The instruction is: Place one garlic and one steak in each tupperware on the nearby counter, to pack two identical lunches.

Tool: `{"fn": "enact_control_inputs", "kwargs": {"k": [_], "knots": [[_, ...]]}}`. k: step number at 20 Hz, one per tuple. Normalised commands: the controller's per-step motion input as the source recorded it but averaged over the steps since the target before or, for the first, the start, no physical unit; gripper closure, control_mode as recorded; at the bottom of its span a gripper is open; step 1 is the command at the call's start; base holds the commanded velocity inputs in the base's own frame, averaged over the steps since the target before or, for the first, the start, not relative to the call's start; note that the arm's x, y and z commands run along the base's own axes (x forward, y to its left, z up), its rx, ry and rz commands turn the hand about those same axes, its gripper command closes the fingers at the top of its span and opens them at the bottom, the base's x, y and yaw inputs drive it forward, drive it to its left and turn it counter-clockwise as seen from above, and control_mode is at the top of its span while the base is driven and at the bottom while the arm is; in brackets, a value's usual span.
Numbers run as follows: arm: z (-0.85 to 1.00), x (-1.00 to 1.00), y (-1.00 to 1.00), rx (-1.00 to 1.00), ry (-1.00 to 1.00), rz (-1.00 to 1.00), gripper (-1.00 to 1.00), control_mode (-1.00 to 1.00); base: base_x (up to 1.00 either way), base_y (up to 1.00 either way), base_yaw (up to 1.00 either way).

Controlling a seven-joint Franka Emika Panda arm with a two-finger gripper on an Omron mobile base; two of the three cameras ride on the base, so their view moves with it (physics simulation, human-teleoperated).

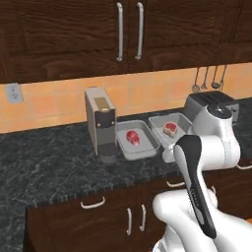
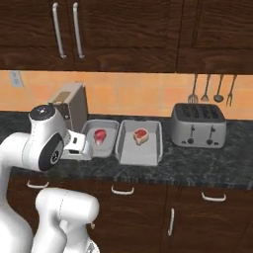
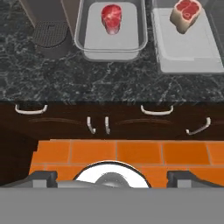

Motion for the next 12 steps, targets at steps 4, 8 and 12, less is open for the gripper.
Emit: {"fn": "enact_control_inputs", "kwargs": {"k": [4,8,12], "knots": [[0.0,0.0,0.0,0.0,0.0,0.0,-1.0,1.0,-0.88,-0.95,-0.21],[0.0,0.0,0.0,0.0,0.0,0.0,-1.0,1.0,-0.31,-1.0,-0.31],[0.0,0.0,0.0,0.0,0.0,0.0,-1.0,1.0,0.0,-1.0,-0.46]]}}
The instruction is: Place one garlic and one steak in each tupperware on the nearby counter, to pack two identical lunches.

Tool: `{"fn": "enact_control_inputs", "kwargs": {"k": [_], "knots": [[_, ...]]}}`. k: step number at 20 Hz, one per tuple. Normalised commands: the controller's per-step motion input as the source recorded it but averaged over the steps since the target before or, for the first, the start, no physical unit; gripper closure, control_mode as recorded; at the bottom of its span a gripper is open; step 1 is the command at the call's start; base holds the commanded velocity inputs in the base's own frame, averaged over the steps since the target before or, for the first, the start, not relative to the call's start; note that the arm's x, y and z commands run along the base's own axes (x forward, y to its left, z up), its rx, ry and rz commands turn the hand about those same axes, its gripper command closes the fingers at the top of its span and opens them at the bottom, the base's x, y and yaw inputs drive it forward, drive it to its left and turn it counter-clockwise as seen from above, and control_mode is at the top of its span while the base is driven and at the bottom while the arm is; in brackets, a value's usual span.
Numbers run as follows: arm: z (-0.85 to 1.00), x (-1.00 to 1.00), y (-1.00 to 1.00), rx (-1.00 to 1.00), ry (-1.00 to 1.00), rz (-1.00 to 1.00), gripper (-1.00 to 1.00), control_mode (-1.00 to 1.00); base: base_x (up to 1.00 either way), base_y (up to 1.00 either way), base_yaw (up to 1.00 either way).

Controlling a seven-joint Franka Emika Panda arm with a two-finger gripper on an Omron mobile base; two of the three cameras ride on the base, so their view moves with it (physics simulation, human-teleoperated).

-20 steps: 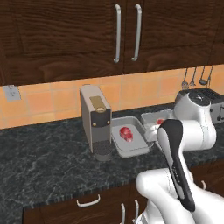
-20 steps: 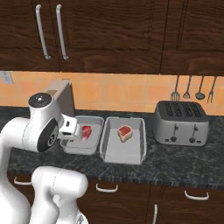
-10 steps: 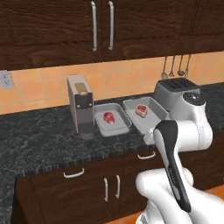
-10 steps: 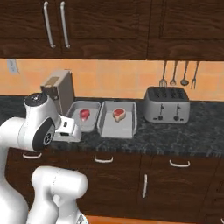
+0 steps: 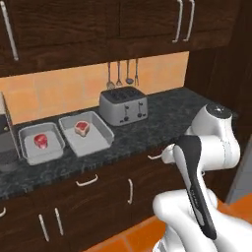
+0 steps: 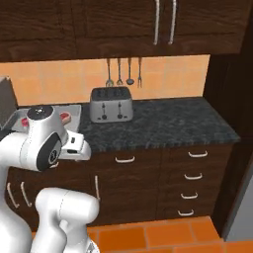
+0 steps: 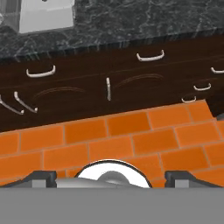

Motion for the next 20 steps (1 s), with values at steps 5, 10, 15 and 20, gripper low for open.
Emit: {"fn": "enact_control_inputs", "kwargs": {"k": [5,10,15,20], "knots": [[0.0,0.0,0.0,0.0,0.0,0.0,-1.0,1.0,0.0,-0.93,-0.5],[0.0,0.0,0.0,0.0,0.0,0.0,-1.0,1.0,0.0,-1.0,-0.48],[0.0,0.0,0.0,0.0,0.0,0.0,-1.0,1.0,0.02,-0.98,-0.46],[0.0,0.0,0.0,0.0,0.0,0.0,-1.0,1.0,0.24,-0.87,-0.38]]}}
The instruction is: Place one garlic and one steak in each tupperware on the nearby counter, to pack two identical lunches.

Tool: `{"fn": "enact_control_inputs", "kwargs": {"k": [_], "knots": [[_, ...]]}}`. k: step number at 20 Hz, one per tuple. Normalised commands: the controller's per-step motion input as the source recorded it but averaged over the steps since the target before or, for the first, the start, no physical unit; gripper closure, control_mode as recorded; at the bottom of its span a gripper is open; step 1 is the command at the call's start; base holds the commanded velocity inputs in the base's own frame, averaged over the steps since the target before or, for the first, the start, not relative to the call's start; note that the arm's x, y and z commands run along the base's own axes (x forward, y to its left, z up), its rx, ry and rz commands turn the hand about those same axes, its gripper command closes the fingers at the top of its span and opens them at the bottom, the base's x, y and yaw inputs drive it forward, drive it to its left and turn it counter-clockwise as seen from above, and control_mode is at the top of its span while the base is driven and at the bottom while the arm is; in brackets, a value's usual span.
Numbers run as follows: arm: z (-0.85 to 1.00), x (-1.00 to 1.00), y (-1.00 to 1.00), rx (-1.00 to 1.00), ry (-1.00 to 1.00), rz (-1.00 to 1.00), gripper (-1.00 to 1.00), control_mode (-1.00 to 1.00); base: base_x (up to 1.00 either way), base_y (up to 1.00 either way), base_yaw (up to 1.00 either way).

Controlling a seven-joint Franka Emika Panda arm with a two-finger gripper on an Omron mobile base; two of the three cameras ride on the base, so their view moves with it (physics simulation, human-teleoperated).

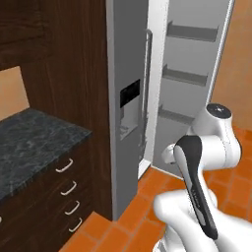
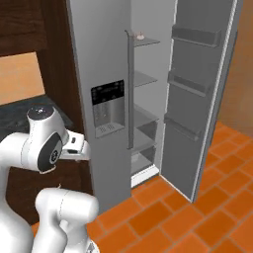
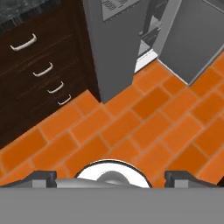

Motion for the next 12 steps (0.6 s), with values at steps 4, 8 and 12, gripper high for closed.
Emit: {"fn": "enact_control_inputs", "kwargs": {"k": [4,8,12], "knots": [[0.0,0.0,0.0,0.0,0.0,0.0,-1.0,1.0,0.51,-0.61,-0.08],[0.0,0.0,0.0,0.0,0.0,0.0,-1.0,1.0,0.13,-0.45,0.02],[0.0,0.0,0.0,0.0,0.0,0.0,-1.0,1.0,0.0,-0.38,0.22]]}}
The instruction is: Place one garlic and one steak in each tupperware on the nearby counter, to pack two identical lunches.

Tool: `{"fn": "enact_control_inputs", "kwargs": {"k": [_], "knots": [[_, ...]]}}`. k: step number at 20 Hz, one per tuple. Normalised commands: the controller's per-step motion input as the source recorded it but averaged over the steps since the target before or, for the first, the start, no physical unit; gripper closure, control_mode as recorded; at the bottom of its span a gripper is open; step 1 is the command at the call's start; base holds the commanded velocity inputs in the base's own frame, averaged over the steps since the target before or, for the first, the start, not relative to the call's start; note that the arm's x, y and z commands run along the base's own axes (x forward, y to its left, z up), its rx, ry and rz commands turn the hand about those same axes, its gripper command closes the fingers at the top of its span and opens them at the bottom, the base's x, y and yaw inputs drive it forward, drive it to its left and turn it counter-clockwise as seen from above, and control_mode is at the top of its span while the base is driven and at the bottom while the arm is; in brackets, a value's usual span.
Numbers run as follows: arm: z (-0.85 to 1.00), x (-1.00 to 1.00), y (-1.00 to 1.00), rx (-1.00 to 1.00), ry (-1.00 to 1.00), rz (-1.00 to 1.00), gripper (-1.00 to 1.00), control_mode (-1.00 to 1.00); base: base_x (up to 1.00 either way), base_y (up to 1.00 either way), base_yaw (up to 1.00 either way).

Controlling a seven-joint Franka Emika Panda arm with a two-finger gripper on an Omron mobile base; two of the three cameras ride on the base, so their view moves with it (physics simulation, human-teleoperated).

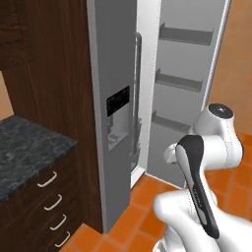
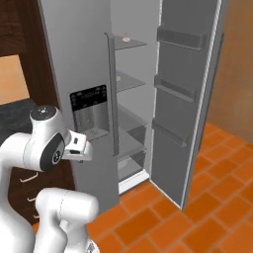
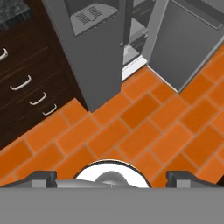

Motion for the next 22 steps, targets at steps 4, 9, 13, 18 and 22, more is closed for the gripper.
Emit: {"fn": "enact_control_inputs", "kwargs": {"k": [4,9,13,18,22], "knots": [[0.0,0.0,0.0,0.0,0.0,0.0,-1.0,1.0,0.01,-0.39,0.22],[0.0,0.0,0.0,0.0,0.0,0.0,-1.0,1.0,0.12,-0.61,0.19],[0.0,0.0,0.0,0.0,0.0,0.0,-1.0,1.0,0.9,-0.72,-0.13],[0.0,0.0,0.0,0.0,0.0,0.0,-1.0,1.0,0.55,-0.28,-0.23],[0.0,0.0,0.0,0.0,0.0,0.0,-1.0,1.0,0.49,-0.09,0.05]]}}
